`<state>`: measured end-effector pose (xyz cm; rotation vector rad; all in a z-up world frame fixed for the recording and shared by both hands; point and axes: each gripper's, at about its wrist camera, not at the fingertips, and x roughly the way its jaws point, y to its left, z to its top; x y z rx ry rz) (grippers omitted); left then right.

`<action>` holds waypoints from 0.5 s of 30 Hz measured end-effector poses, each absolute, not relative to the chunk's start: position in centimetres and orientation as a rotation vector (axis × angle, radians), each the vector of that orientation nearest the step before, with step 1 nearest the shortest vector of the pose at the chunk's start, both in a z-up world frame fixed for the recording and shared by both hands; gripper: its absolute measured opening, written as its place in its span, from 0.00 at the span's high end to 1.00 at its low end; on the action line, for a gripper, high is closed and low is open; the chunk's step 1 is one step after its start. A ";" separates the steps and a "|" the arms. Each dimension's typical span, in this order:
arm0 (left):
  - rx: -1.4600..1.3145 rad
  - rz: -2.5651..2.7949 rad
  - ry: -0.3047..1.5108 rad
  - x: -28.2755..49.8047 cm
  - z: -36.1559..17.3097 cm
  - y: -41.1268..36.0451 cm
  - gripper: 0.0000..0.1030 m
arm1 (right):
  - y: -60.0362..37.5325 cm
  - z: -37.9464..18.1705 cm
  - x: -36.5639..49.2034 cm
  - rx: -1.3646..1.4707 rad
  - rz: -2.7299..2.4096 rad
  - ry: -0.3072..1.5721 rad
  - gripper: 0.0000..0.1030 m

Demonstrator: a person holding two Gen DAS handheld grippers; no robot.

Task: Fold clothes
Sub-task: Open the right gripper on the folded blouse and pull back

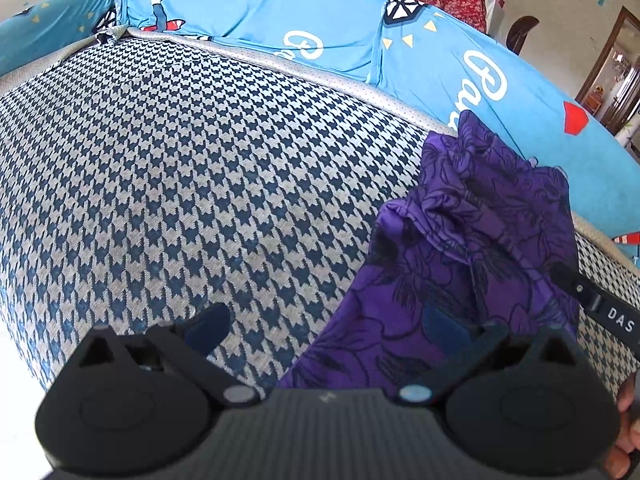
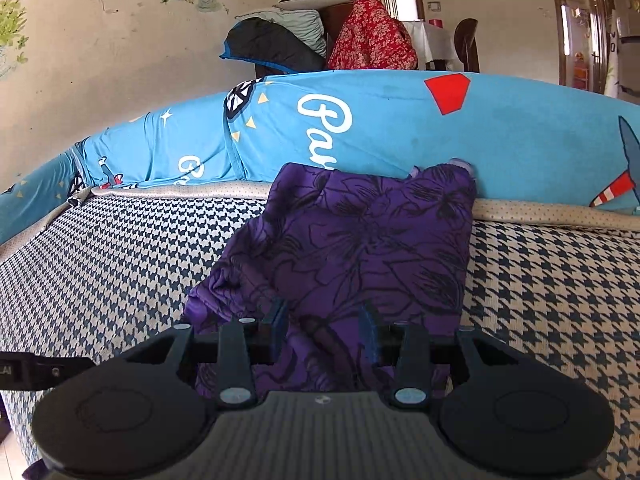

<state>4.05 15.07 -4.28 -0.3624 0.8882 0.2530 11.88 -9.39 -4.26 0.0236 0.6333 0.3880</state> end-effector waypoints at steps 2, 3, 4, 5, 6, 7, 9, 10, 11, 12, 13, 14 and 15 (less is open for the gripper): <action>-0.338 0.245 0.898 4.1 -4.5 14.9 0.00 | -10.0 -4.2 10.8 0.029 0.386 0.637 0.63; -0.319 0.242 0.902 4.1 -4.7 14.8 0.00 | -10.3 -4.2 10.4 0.031 0.387 0.638 0.63; -0.303 0.241 0.906 4.0 -4.9 14.7 0.00 | -10.6 -4.1 9.9 0.032 0.388 0.638 0.63; -0.288 0.239 0.913 4.0 -5.0 14.6 0.00 | -11.0 -4.1 9.3 0.031 0.387 0.638 0.63; -0.275 0.234 0.920 3.9 -5.2 14.5 0.00 | -11.4 -4.1 8.7 0.032 0.386 0.638 0.63; -0.262 0.229 0.928 3.9 -5.4 14.4 0.00 | -11.8 -4.1 8.1 0.036 0.384 0.638 0.63; -0.247 0.214 0.934 3.6 -5.6 14.2 0.00 | -12.5 -4.1 7.0 0.052 0.382 0.642 0.63; -0.239 0.201 0.934 3.5 -5.7 14.1 0.00 | -12.9 -4.1 6.4 0.056 0.383 0.645 0.63; -0.227 0.187 0.933 3.4 -5.6 13.9 0.00 | -13.2 -4.1 5.7 0.051 0.384 0.645 0.63; -0.213 0.174 0.931 3.3 -5.6 13.8 0.00 | -13.4 -4.2 5.1 0.038 0.383 0.641 0.63; -0.199 0.161 0.929 3.1 -5.6 13.6 0.00 | -13.6 -4.2 4.5 0.025 0.381 0.640 0.62; -0.184 0.151 0.929 3.0 -5.6 13.5 0.00 | -13.8 -4.3 3.9 0.013 0.380 0.640 0.62; -0.170 0.142 0.928 2.8 -5.7 13.4 0.00 | -14.1 -4.4 3.4 0.005 0.379 0.640 0.62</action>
